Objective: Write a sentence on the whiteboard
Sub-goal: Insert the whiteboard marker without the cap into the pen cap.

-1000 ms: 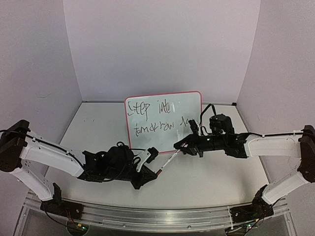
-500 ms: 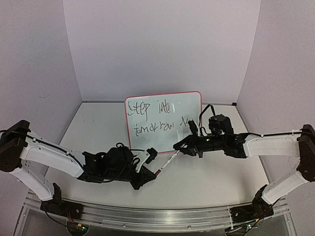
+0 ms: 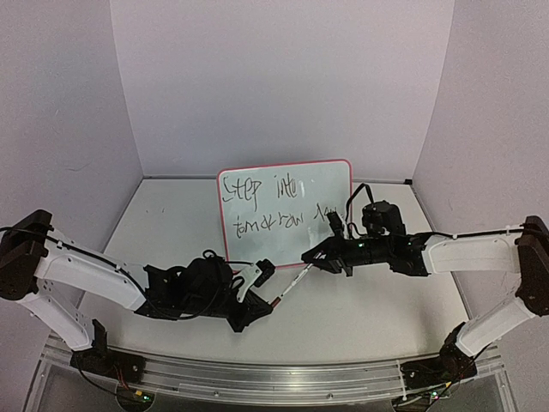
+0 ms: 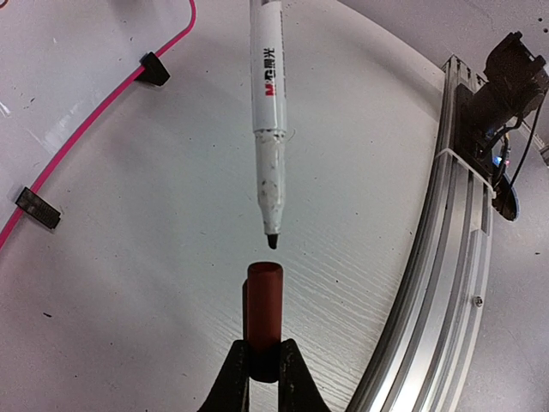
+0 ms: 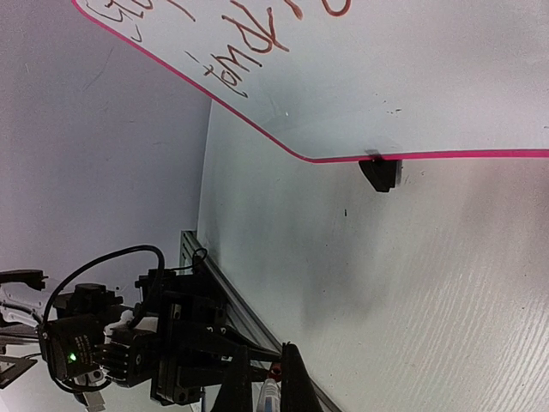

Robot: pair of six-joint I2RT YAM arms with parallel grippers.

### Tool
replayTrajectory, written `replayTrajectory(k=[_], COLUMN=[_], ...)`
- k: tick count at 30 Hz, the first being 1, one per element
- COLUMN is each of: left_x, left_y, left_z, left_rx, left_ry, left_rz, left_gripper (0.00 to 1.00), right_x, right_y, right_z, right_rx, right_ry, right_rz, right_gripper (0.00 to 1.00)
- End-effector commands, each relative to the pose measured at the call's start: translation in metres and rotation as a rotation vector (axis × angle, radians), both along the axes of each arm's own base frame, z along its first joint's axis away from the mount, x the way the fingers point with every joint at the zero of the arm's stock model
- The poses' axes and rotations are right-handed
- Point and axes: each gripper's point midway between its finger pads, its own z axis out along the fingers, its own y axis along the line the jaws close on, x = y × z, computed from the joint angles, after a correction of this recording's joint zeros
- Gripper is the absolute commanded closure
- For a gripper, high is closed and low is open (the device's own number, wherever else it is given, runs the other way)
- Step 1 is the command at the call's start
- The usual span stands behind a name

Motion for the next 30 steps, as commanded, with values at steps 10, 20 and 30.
replayTrajectory(k=[10,20,30], left_x=[0.0,0.003,0.003], left_y=[-0.013,-0.013,-0.015], left_z=[0.036,0.037,0.038], left_rx=[-0.092,-0.093,-0.095], left_ry=[-0.045,-0.045,-0.045], left_rz=[-0.016,0.0,0.0], left_gripper=[1.0,1.0,1.0], right_x=[0.006,0.003,-0.001], right_y=[0.011,0.013,0.018], right_z=[0.012,0.009,0.008], right_rx=[0.04,0.038,0.038], right_ry=[-0.034,-0.029,-0.029], right_rz=[0.017,0.028,0.041], right_gripper=[1.0,1.0,1.0])
